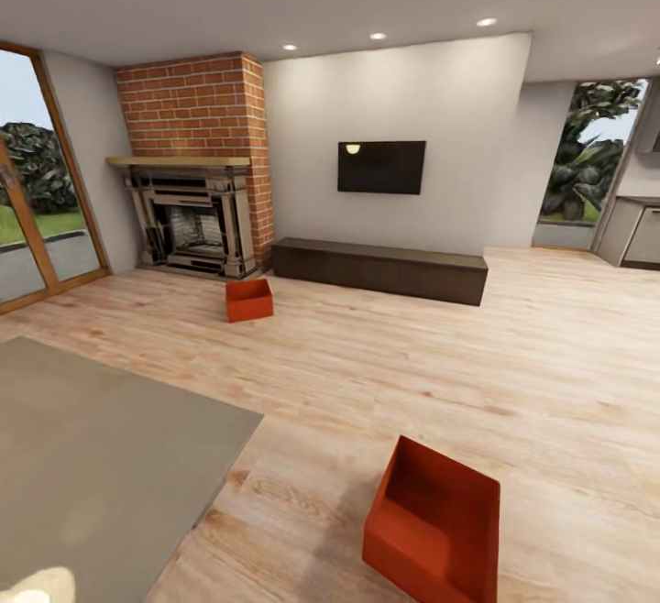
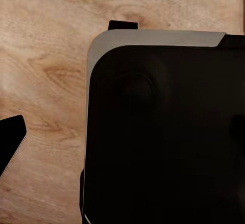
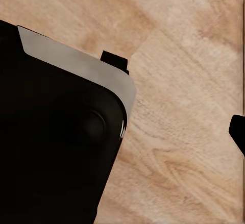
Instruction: Move the two storage containers from the living room to the garage. In the garage, place one container on the floor and stack the other container on top of it (either order is fine).
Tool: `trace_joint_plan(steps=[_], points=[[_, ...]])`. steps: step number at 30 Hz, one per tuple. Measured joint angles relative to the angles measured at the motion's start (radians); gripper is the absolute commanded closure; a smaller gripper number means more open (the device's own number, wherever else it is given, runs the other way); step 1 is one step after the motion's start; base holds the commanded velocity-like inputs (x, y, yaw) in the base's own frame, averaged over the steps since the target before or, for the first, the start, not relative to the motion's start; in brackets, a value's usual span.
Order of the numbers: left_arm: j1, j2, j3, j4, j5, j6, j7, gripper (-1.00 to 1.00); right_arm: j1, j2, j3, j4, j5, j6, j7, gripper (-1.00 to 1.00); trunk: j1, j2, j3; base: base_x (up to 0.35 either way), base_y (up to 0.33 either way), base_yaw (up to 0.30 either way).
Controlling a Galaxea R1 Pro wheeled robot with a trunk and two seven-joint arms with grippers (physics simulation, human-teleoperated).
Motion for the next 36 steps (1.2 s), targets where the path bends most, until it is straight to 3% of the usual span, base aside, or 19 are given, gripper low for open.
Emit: trace_joint_plan(steps=[19,36], points=[[0.0,0.0,0.0,-0.001,-0.002,-0.003,0.0,-1.0,0.0,0.0,0.0,0.0,-0.003,0.0,0.0,-1.0,0.0,0.0,0.0,0.321,0.0,-0.002],[0.0,0.0,0.001,-0.003,-0.003,-0.004,0.0,-1.0,0.0,0.0,0.001,0.0,-0.007,0.0,0.0,-1.0,0.001,0.0,0.0,0.031,0.0,-0.221]])
